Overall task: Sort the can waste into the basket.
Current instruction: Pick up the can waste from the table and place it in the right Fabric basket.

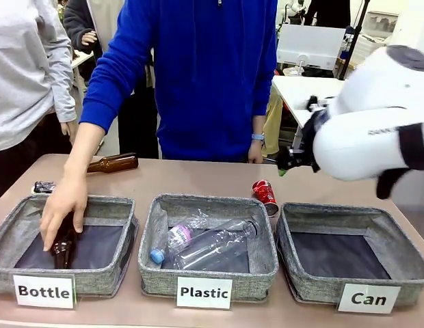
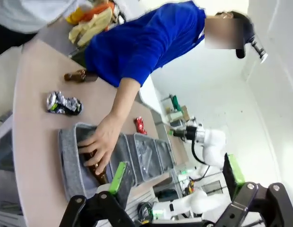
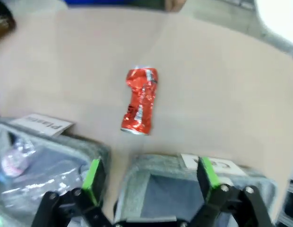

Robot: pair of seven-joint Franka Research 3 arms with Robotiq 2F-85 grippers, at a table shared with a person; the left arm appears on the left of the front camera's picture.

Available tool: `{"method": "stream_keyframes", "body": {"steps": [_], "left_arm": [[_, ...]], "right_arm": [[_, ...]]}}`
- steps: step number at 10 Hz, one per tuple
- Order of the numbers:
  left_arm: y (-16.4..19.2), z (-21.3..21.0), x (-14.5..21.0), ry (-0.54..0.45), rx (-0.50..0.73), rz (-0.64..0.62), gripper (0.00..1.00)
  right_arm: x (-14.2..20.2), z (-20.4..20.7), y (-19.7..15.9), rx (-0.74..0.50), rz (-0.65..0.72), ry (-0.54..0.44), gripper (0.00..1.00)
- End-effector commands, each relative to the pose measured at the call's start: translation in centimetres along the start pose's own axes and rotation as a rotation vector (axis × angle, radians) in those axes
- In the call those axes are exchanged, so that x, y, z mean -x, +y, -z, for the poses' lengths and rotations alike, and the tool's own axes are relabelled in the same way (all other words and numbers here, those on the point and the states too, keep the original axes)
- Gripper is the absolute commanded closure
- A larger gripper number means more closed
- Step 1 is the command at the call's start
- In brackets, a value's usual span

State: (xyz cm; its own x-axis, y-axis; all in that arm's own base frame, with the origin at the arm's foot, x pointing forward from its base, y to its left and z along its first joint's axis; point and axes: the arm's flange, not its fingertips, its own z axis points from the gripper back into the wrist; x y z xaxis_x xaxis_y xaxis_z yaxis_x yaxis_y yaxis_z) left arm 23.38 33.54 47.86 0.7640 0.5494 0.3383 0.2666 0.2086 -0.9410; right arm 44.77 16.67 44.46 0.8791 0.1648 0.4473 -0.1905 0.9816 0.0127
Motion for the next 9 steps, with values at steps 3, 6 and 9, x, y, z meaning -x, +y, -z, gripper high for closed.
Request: {"method": "stream_keyframes", "body": {"steps": [3,6,9], "left_arm": [[2.6,7.5,5.2,0.223,-0.020,0.004,0.00],[2.7,9.9,5.5,0.323,-0.047,0.024,0.00],[2.8,0.5,1.7,0.095,-0.047,0.033,0.00]], "right_arm": [[-6.5,6.9,3.6,0.065,-0.078,0.128,0.00],[-7.4,10.6,3.8,0.042,-0.044,0.217,0.00],[-6.7,12.0,3.0,0.056,-0.028,0.276,0.00]]}}
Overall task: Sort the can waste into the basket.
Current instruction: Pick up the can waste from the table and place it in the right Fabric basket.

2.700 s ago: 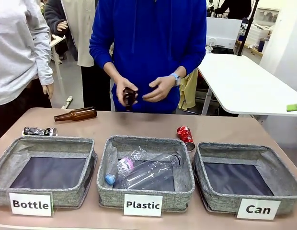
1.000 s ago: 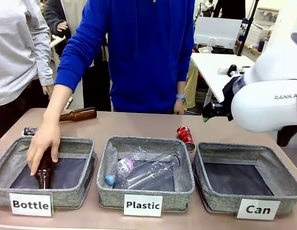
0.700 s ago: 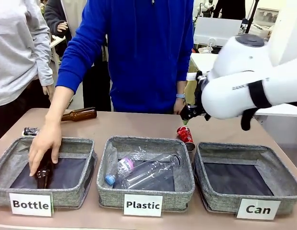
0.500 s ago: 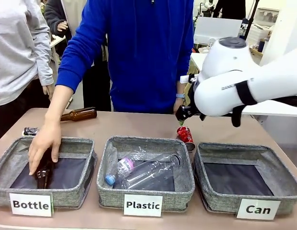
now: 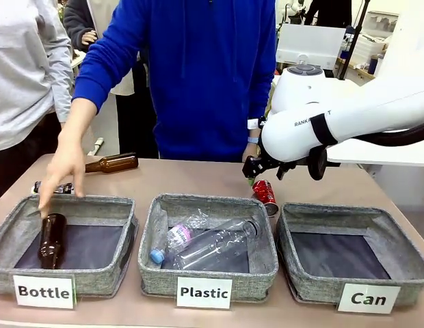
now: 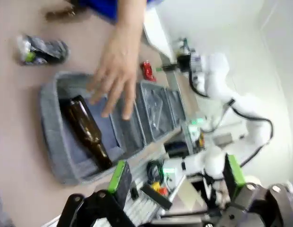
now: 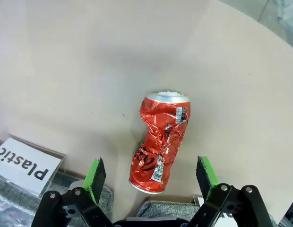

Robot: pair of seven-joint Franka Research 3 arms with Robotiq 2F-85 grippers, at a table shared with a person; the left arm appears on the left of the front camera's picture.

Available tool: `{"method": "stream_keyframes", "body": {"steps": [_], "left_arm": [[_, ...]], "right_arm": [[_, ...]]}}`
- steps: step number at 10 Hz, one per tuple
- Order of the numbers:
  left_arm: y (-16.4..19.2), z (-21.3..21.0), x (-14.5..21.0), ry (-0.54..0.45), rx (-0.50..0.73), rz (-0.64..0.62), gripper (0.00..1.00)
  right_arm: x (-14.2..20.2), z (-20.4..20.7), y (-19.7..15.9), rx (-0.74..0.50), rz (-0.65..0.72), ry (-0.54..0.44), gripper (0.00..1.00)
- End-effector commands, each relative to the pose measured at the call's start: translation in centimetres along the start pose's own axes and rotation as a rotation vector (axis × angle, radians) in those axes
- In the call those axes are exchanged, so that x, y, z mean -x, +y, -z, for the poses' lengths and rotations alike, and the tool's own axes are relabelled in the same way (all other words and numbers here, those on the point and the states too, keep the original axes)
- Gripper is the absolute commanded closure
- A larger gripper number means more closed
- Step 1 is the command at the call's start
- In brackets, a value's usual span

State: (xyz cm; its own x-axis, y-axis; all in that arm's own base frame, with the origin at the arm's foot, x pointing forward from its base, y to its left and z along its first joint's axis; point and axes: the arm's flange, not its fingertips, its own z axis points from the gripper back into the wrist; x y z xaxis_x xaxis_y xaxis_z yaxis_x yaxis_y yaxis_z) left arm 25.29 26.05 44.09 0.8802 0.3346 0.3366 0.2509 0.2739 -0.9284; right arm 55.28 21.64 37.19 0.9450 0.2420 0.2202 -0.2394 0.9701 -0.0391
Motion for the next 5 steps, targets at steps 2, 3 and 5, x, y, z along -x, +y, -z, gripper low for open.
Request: {"method": "stream_keyframes", "body": {"steps": [2,3,5], "left_arm": [[0.8,-6.3,-0.6,-0.131,0.001,0.016,0.00],[0.7,-5.4,-1.1,-0.110,0.011,0.009,0.00],[0.8,-2.4,-0.4,-0.004,0.001,0.024,0.00]], "right_arm": [[-0.3,0.8,0.1,0.023,0.050,0.051,0.00],[-0.5,1.0,0.0,0.016,0.064,0.057,0.00],[-0.3,1.9,0.1,0.004,0.064,0.084,0.00]]}}
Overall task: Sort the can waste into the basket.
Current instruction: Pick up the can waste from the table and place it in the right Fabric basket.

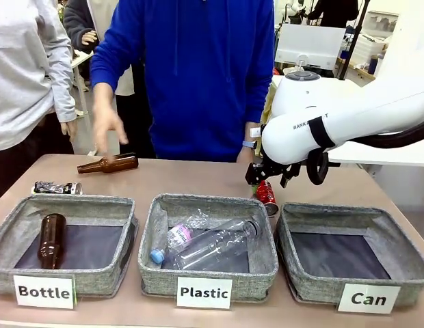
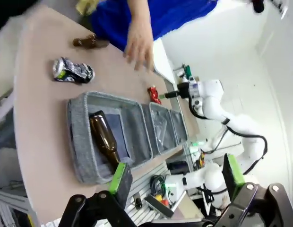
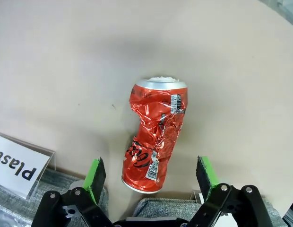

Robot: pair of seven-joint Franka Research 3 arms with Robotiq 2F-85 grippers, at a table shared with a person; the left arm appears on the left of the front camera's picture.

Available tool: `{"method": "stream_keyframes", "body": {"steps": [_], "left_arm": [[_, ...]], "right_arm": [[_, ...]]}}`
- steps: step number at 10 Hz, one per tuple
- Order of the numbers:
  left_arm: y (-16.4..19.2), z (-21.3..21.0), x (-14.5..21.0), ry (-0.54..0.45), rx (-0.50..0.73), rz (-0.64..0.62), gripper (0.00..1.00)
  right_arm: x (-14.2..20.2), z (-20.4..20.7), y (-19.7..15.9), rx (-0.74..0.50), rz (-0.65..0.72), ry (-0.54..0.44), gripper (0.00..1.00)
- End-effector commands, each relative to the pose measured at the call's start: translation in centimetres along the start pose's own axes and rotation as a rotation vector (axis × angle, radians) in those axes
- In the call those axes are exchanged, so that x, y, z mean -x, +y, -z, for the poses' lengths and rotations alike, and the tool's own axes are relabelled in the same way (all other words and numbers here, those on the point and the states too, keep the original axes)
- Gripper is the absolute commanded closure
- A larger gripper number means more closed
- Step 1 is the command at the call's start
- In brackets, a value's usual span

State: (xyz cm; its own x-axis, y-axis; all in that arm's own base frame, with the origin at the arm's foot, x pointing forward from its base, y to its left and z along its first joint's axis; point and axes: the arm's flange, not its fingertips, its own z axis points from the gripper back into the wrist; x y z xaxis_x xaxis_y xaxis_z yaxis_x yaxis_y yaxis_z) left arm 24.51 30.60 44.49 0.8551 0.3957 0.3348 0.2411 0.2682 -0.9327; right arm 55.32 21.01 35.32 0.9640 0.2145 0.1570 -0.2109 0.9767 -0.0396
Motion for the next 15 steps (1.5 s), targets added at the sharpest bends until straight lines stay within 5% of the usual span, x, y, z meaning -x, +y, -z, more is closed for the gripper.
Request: {"method": "stream_keyframes", "body": {"steps": [1,8,10,11,12,13,14,15], "left_arm": [[0.5,3.3,1.3,0.089,0.010,0.024,0.00],[2.7,14.8,6.9,0.528,-0.035,0.029,0.00],[2.7,16.0,8.0,0.539,-0.032,0.058,0.00],[2.8,15.5,6.6,0.527,-0.026,-0.003,0.00],[2.8,15.5,6.6,0.527,-0.026,-0.003,0.00],[2.8,15.5,6.6,0.527,-0.026,-0.003,0.00],[2.8,15.5,6.6,0.527,-0.026,-0.003,0.00],[2.8,15.5,6.6,0.527,-0.026,-0.003,0.00]], "right_arm": [[-0.7,0.5,0.6,-0.010,0.029,0.036,0.00],[-1.9,4.2,0.6,-0.003,0.061,0.057,0.00],[-2.4,5.0,0.5,0.002,0.075,0.050,0.00],[-2.4,5.0,0.4,0.001,0.081,0.050,0.60],[-2.5,5.0,0.4,0.002,0.085,0.049,0.60],[-2.7,5.0,0.2,0.011,0.089,0.055,1.00],[-2.5,5.0,0.3,0.015,0.091,0.060,0.65],[-2.5,4.9,0.4,0.014,0.089,0.059,1.00]]}}
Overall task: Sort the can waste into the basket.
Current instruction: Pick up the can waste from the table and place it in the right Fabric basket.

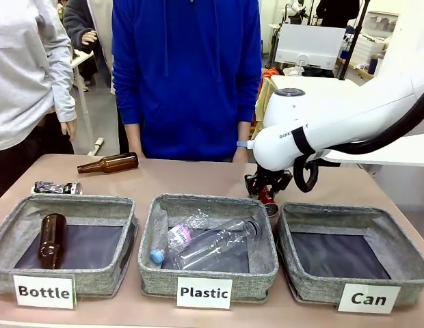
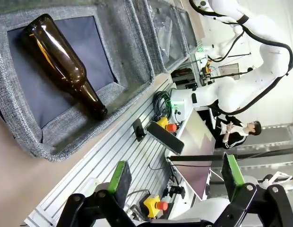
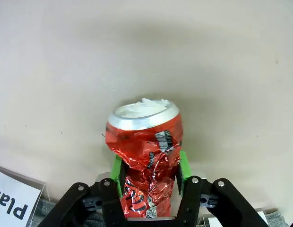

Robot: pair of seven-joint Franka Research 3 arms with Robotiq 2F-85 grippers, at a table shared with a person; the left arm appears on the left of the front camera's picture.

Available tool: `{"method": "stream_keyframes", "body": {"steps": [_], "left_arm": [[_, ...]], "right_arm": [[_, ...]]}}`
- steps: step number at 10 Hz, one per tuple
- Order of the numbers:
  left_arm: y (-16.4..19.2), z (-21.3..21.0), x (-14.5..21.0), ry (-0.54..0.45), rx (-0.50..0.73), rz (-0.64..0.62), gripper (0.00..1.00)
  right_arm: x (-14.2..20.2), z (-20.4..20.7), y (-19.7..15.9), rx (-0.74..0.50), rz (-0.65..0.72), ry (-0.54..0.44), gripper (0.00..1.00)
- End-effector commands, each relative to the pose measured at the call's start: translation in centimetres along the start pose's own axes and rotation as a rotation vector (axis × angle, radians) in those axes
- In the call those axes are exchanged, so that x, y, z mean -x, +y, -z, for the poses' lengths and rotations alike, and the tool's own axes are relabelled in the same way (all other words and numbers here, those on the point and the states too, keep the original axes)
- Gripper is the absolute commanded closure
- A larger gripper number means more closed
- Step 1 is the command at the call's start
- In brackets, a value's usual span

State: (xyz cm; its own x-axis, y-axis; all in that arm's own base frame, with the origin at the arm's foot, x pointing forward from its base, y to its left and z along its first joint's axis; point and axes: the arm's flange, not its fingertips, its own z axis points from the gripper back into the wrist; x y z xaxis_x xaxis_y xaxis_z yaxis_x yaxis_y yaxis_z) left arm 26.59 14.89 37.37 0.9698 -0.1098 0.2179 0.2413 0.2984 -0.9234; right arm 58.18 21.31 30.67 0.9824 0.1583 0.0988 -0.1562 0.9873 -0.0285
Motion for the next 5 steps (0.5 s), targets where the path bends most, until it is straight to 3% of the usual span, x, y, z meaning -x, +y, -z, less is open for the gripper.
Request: {"method": "stream_keyframes", "body": {"steps": [1,5], "left_arm": [[-0.10,-0.31,-0.06,-0.010,0.008,-0.008,0.00],[-0.10,-0.31,-0.06,-0.010,0.008,-0.008,0.00]], "right_arm": [[-0.30,-0.15,0.49,0.021,0.033,-0.004,1.00],[-0.03,-0.93,-0.43,0.021,0.056,-0.015,1.00]]}}
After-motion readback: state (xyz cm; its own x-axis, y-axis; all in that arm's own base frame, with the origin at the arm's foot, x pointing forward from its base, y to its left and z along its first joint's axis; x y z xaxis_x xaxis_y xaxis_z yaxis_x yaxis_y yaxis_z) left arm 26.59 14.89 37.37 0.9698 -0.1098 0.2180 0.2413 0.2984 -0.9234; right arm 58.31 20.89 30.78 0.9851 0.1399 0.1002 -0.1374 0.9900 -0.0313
